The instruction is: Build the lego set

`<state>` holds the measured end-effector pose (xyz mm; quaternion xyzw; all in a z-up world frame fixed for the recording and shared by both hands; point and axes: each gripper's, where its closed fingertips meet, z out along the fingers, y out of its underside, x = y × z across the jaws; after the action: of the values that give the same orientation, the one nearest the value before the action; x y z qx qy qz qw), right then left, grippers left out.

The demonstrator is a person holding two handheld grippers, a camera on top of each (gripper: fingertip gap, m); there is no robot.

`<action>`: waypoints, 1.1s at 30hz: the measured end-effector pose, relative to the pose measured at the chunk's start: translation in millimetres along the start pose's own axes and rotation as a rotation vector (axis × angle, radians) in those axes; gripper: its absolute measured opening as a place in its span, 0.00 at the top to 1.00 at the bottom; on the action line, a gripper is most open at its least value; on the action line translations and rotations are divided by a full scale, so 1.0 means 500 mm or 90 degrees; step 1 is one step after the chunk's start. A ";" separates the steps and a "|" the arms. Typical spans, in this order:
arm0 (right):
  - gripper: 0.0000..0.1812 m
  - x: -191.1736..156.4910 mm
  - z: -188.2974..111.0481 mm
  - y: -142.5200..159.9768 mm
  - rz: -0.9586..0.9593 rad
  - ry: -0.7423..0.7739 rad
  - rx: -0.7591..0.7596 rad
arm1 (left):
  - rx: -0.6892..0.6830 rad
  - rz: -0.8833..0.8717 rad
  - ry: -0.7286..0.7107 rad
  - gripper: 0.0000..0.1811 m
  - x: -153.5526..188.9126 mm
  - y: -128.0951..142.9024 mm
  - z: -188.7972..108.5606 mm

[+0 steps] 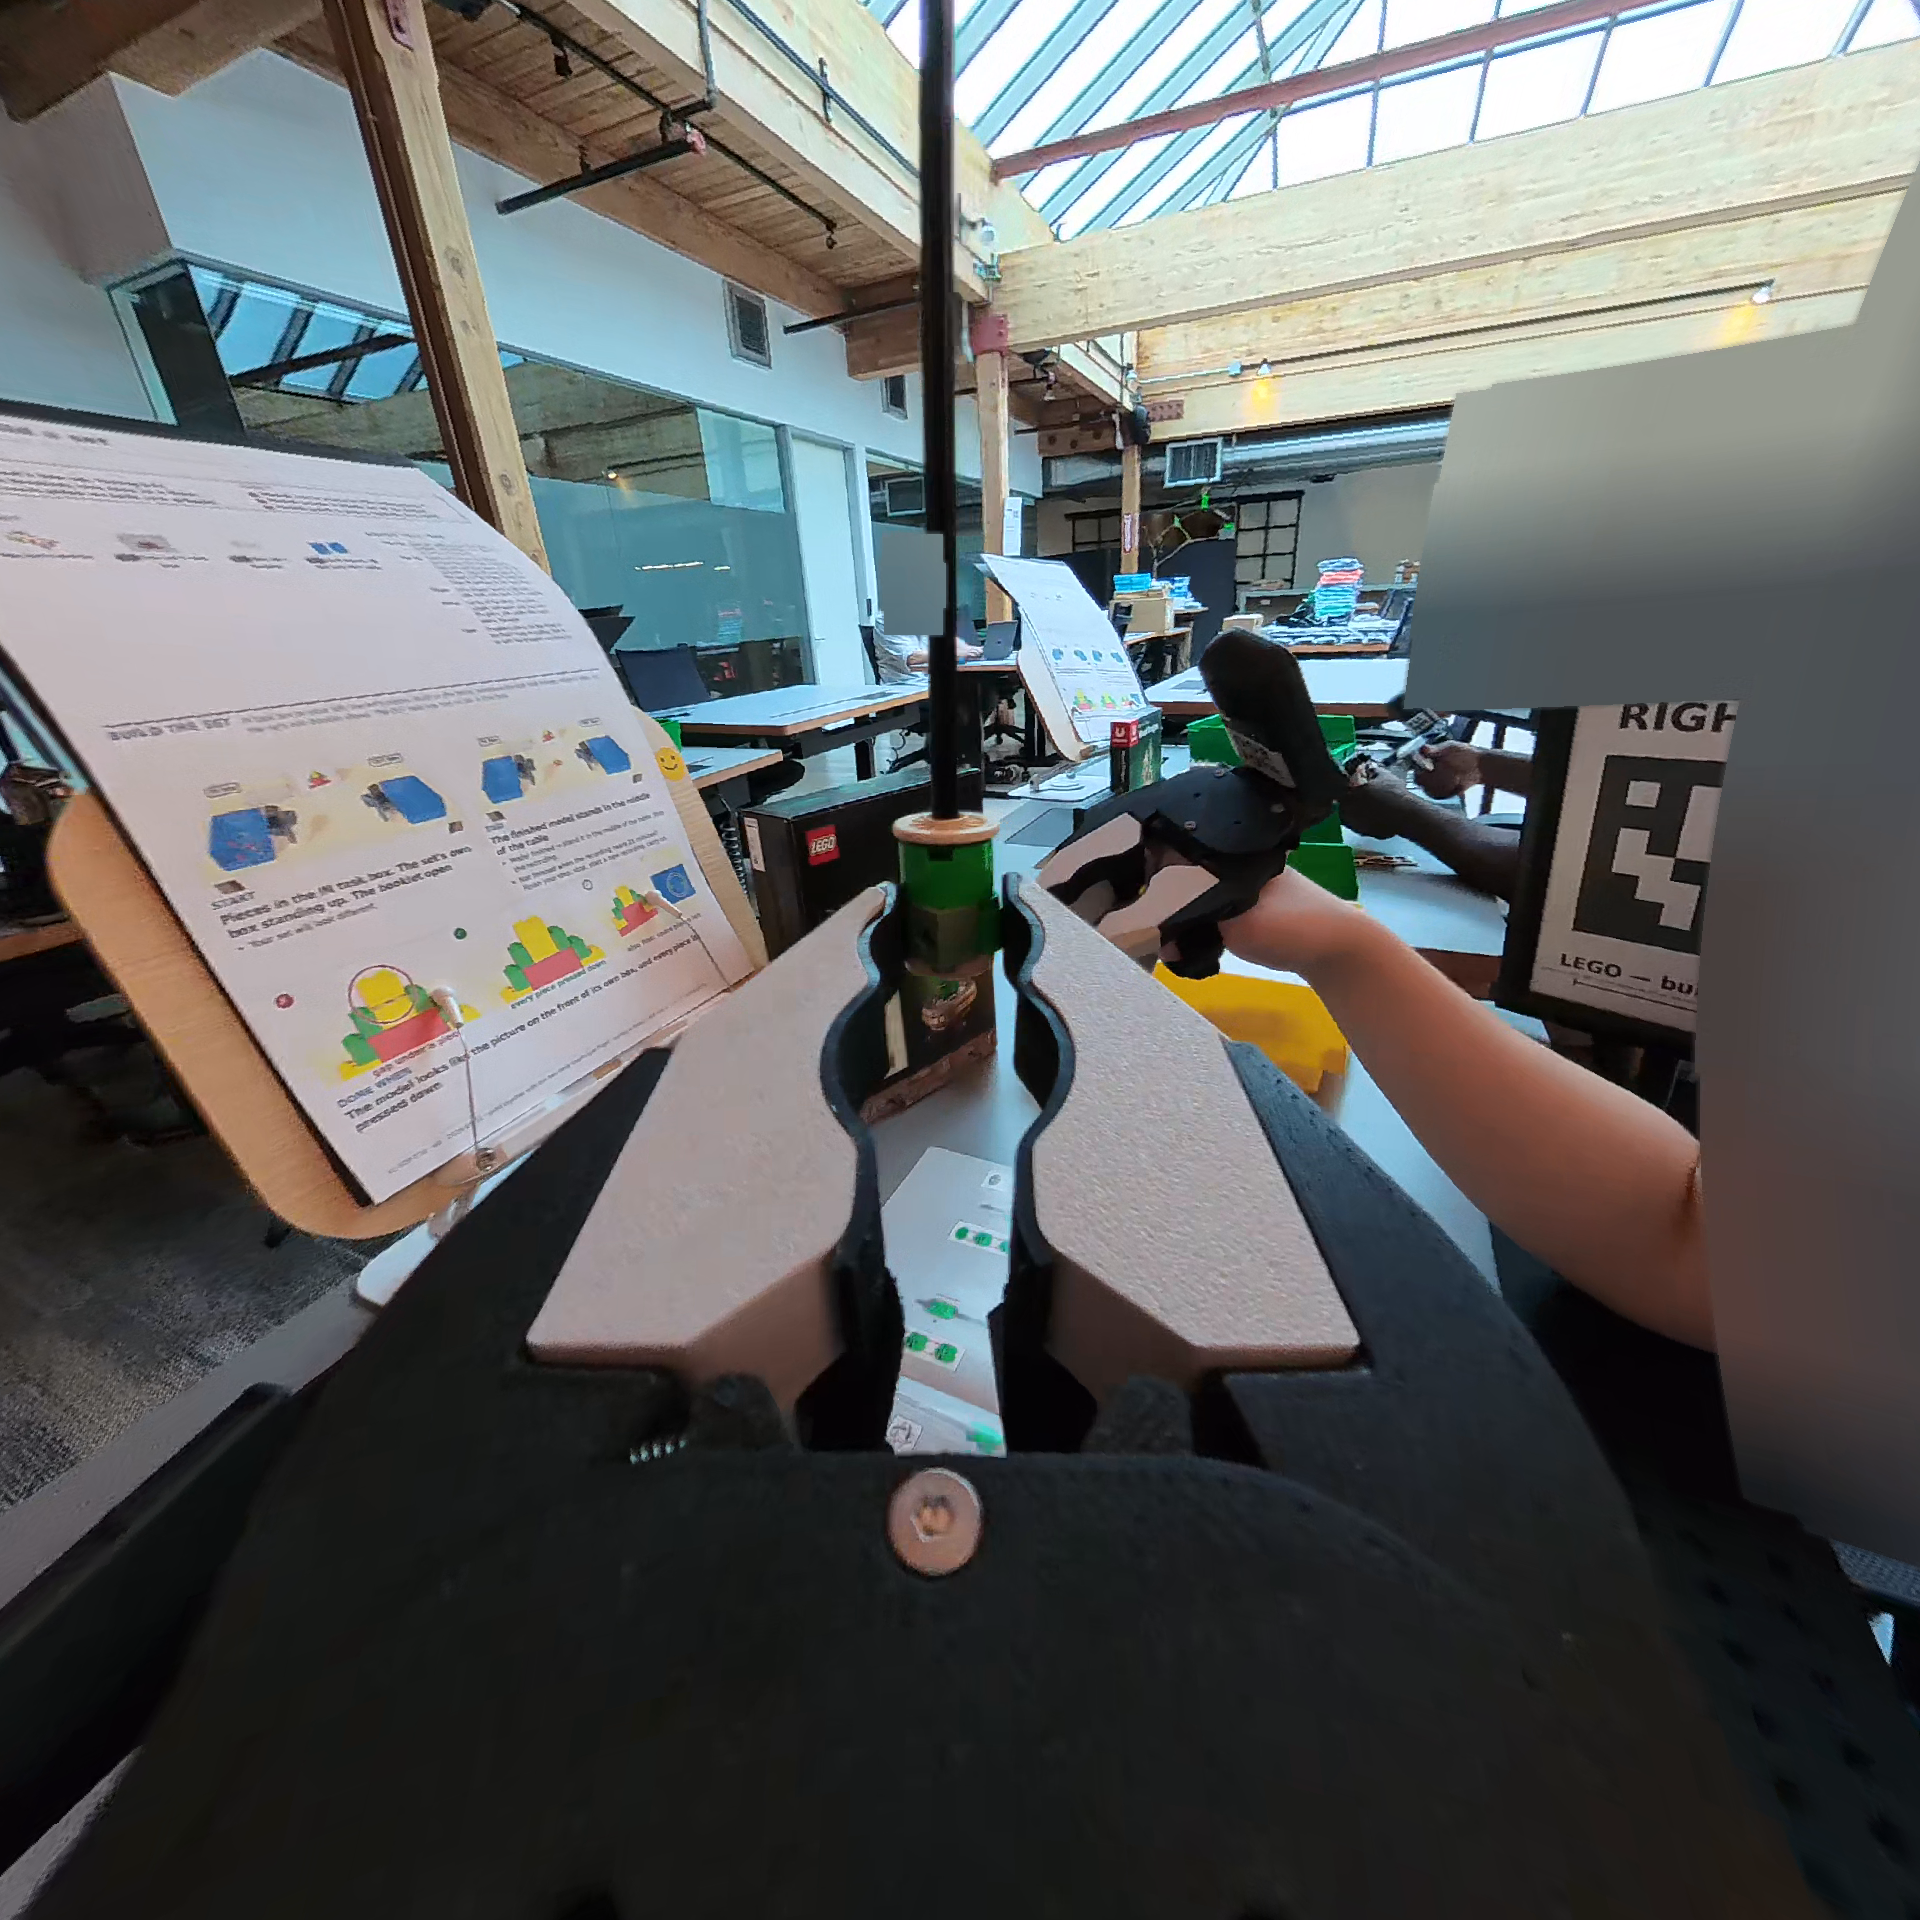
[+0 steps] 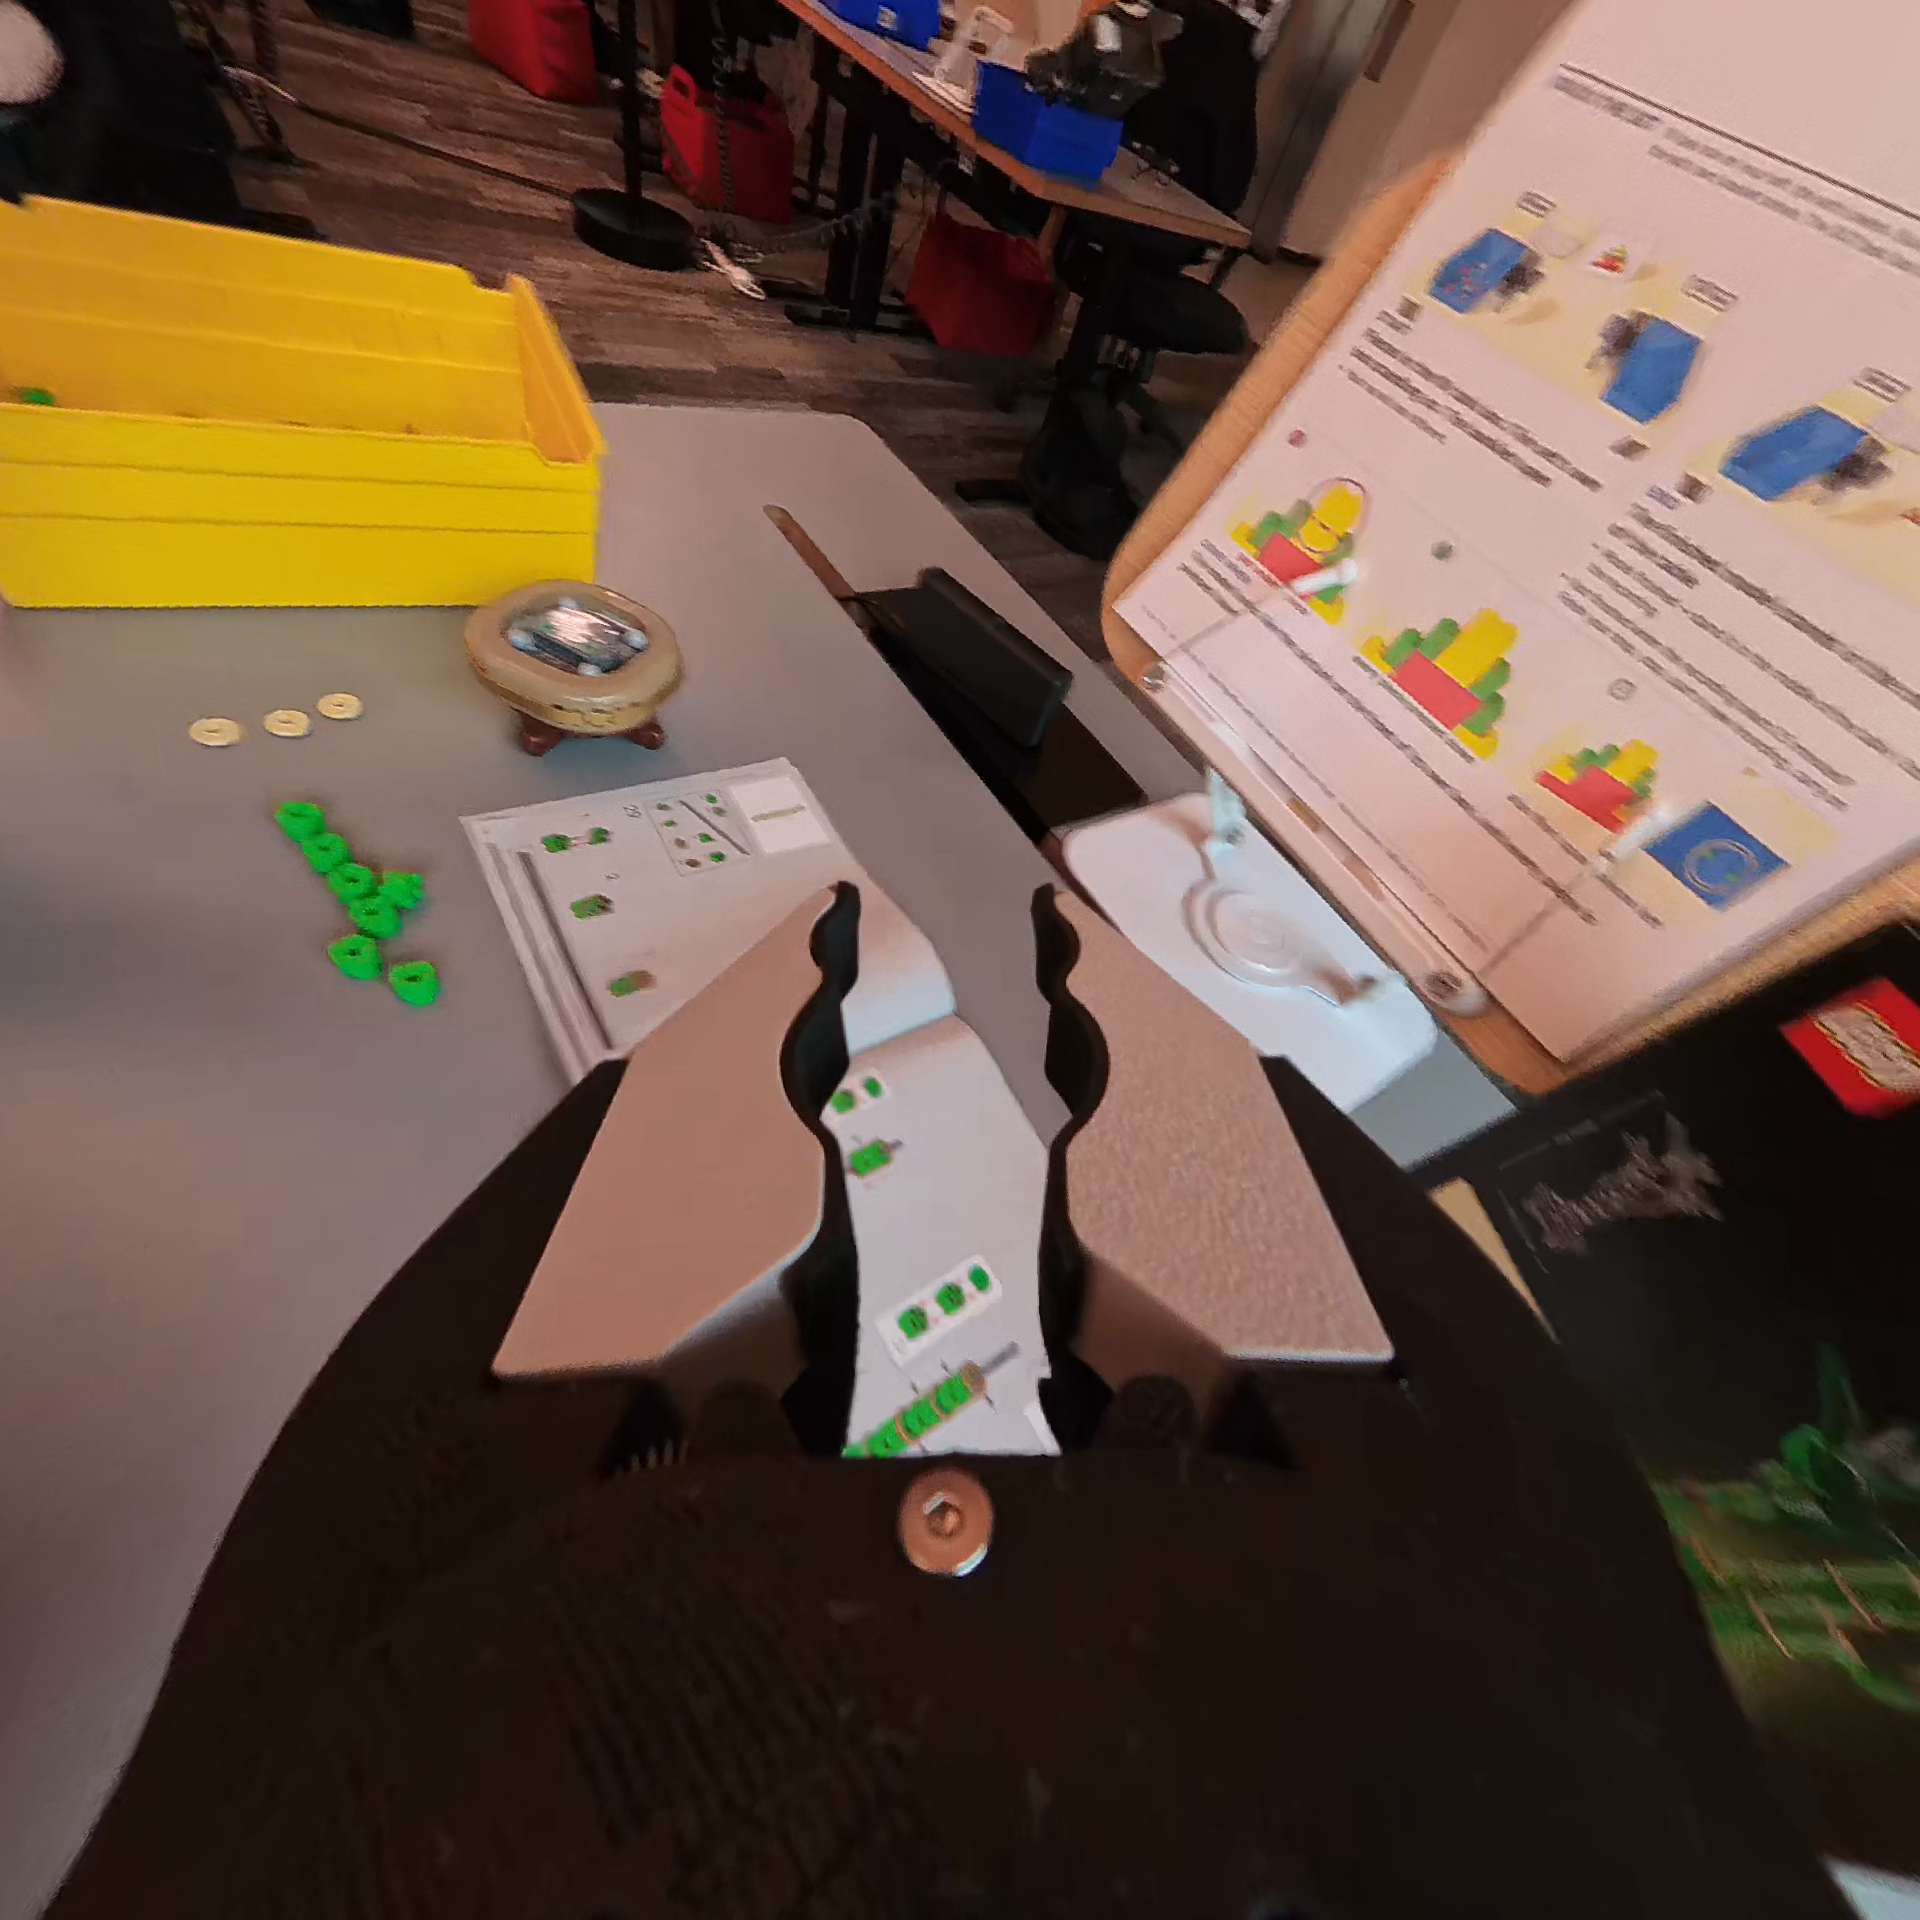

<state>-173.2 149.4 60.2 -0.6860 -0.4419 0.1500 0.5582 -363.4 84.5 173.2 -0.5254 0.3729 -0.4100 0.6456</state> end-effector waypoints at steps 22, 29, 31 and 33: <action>0.89 -0.411 0.240 0.196 -0.149 -0.448 -0.228 | 0.030 -0.025 -0.021 0.91 -0.016 -0.040 -0.067; 0.89 -0.290 0.180 0.070 -0.117 -0.321 -0.112 | -0.038 -0.021 0.048 0.91 0.015 0.011 -0.022; 0.85 -0.240 0.115 -0.012 -0.084 -0.277 -0.014 | -0.101 -0.026 0.108 0.91 0.043 0.061 0.013; 0.80 -0.199 0.037 -0.077 -0.050 -0.251 0.083 | -0.152 -0.028 0.149 0.92 0.062 0.113 0.053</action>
<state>-259.0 83.6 60.1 -0.5880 -0.5584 0.2878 0.5096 -319.4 72.4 120.5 -0.5550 0.4802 -0.4354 0.5214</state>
